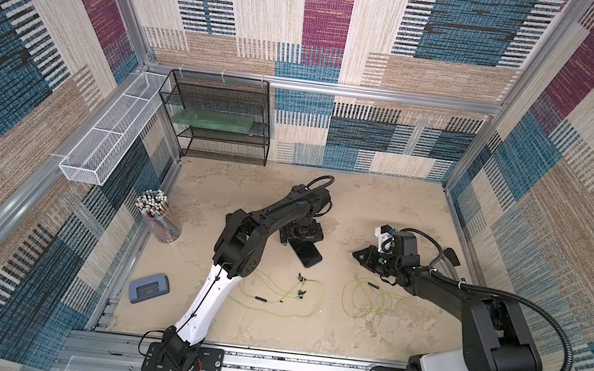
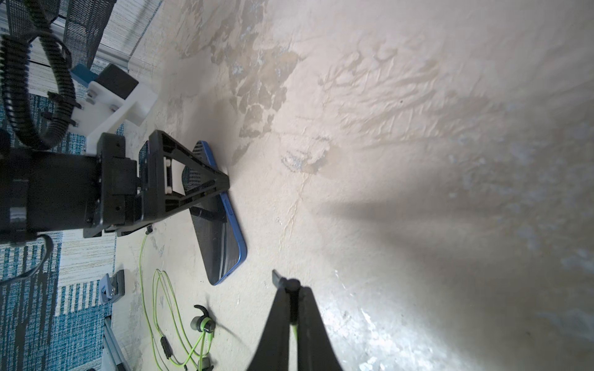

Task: Plug wired earphones into phones
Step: Move the phone to the center of the board, then pick up the phone at the center of the board.

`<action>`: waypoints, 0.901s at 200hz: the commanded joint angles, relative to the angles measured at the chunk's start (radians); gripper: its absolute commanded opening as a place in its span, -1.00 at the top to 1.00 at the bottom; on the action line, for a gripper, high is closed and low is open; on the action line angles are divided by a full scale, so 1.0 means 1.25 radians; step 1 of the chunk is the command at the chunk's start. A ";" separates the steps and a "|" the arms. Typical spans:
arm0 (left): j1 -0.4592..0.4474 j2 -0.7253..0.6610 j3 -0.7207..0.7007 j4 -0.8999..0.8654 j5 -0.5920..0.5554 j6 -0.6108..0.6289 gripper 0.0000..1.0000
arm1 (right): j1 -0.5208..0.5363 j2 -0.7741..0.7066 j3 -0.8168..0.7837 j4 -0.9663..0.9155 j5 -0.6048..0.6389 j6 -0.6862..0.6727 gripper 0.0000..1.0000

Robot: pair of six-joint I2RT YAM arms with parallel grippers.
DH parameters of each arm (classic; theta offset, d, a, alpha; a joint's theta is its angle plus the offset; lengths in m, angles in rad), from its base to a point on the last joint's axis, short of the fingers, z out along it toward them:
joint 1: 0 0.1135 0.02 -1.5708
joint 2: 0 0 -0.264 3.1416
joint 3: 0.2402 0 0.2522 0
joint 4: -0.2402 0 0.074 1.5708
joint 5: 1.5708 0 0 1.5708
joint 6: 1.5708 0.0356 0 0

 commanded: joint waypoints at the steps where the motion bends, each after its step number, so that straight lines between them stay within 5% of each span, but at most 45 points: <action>1: -0.008 -0.019 -0.032 -0.028 0.030 -0.052 -0.97 | 0.001 0.004 0.007 0.027 -0.008 -0.012 1.00; 71: -0.039 -0.059 -0.173 0.153 0.133 -0.294 -0.96 | 0.001 0.011 0.005 0.031 -0.011 -0.014 1.00; 180: -0.036 0.017 -0.162 0.157 0.148 -0.324 -0.36 | -0.001 0.003 -0.009 0.027 -0.011 -0.027 1.00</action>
